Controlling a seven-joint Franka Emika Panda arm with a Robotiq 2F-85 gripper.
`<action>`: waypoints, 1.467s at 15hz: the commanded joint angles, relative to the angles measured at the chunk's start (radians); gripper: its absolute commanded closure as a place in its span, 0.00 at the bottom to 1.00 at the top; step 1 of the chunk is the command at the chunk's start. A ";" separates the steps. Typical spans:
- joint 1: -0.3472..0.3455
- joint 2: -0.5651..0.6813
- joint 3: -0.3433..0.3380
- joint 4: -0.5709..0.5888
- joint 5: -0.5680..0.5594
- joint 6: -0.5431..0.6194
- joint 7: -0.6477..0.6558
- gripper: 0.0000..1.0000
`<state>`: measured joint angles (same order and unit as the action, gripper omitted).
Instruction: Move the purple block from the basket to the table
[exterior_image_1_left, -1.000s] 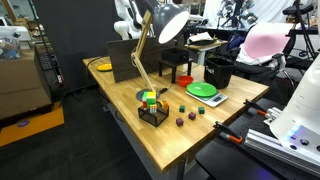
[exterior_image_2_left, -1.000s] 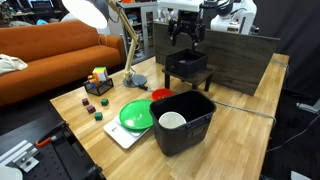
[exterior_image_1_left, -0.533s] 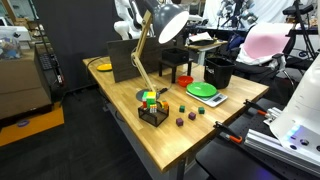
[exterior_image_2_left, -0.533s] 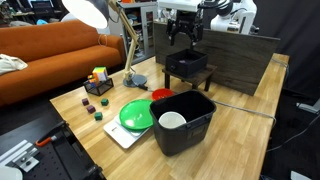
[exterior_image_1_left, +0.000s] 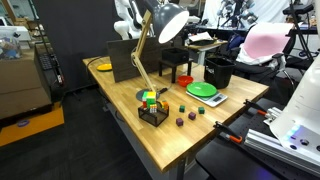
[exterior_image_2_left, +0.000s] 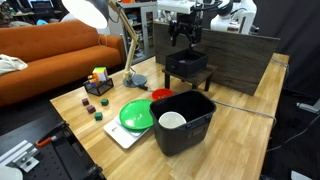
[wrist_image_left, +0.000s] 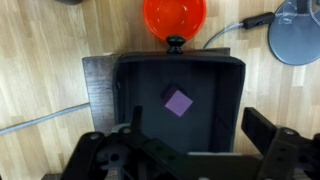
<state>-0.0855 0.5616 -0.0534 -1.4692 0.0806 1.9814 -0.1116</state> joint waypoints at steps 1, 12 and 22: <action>0.004 0.025 -0.010 0.037 -0.010 -0.040 0.115 0.00; 0.015 0.041 -0.018 0.049 0.000 -0.058 0.346 0.00; 0.016 0.040 -0.015 0.024 0.002 -0.046 0.330 0.00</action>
<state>-0.0715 0.6003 -0.0641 -1.4488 0.0807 1.9389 0.2200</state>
